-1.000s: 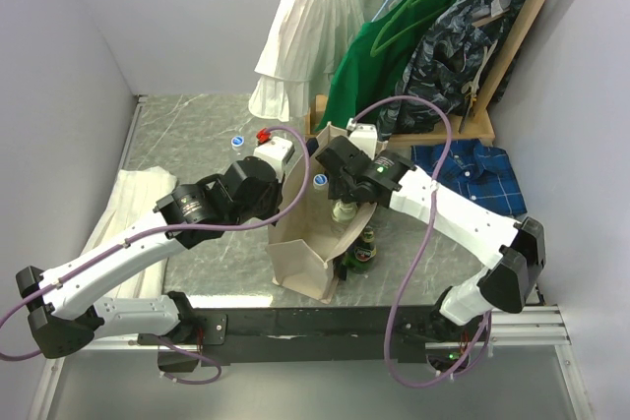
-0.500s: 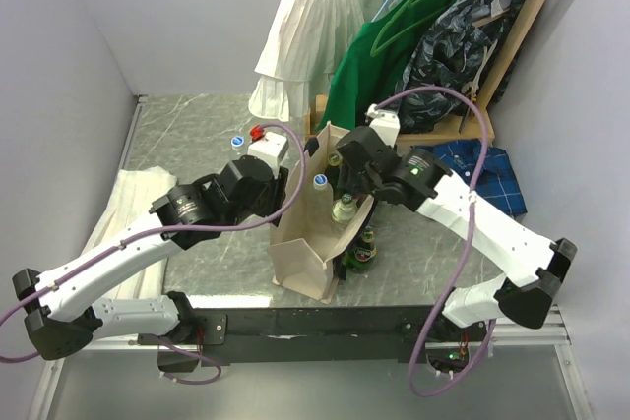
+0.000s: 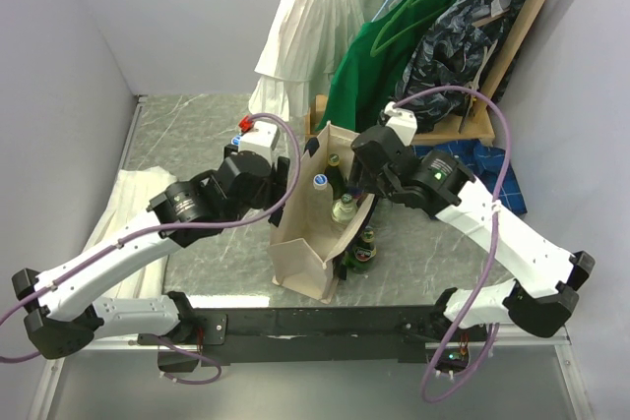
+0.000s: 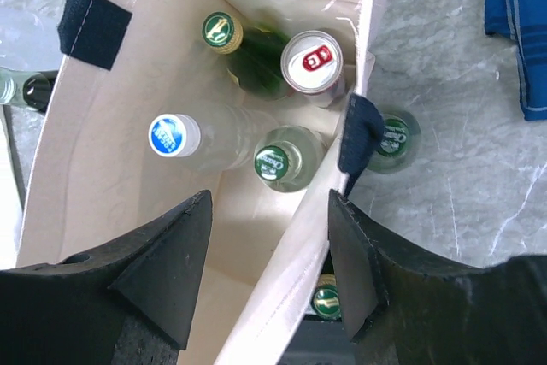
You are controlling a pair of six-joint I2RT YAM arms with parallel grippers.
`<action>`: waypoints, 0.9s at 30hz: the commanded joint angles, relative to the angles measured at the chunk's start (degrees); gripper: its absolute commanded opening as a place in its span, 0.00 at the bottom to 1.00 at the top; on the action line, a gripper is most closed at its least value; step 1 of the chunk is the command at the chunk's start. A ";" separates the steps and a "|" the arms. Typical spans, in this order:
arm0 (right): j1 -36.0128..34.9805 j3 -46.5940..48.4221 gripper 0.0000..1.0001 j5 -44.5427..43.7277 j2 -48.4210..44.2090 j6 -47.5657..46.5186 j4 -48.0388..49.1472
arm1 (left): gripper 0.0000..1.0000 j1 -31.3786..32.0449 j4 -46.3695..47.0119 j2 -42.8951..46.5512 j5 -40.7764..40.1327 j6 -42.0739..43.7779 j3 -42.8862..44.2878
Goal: Place the beverage into the canvas bag
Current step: Pick up the drink from the center of the board.
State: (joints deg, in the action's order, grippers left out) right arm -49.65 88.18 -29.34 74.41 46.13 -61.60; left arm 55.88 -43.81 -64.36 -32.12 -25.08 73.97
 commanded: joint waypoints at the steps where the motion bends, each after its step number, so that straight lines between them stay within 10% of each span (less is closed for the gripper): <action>1: 0.25 0.15 0.64 -1.60 -2.43 2.21 -1.68 | 0.77 -1.82 0.22 -1.56 -2.95 -2.34 3.37; 27: 0.17 -8.20 0.64 1.22 -5.59 4.85 -1.68 | 0.82 -22.82 4.00 -9.11 15.05 -0.06 8.55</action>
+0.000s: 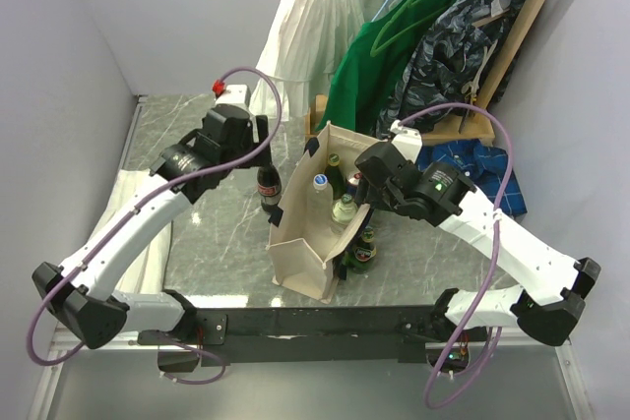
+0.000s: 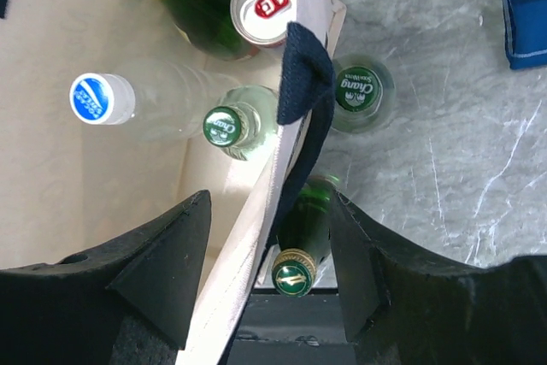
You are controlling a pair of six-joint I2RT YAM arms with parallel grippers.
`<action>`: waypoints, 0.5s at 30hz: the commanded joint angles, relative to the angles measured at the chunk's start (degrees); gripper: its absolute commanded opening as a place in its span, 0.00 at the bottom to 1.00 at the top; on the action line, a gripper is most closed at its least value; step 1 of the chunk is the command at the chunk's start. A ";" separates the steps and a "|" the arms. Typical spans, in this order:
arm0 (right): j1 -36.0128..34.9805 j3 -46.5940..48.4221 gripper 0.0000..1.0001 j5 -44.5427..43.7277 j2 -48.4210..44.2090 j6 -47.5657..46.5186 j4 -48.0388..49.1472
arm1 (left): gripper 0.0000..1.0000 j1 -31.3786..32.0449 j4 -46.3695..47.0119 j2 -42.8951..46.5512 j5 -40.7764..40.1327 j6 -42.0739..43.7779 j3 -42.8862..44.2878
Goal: Place the beverage into the canvas bag
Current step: Pick up the drink from the center of the board.
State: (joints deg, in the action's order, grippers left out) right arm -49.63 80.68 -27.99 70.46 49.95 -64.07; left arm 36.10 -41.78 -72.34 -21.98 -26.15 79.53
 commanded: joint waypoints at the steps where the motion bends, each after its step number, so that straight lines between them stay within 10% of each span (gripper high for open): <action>1: 0.23 -0.79 0.64 -0.14 -1.64 1.11 0.88 | 0.82 -3.75 2.14 -2.10 5.71 1.19 3.70; 15: 0.14 -1.41 0.64 0.74 -1.02 0.93 1.93 | 0.82 -9.82 1.88 -8.08 15.82 2.68 8.10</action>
State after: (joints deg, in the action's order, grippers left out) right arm -49.63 79.37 -27.11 70.30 50.09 -63.66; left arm 26.68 -41.25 -79.61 -10.85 -24.69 84.60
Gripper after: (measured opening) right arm 0.644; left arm 0.829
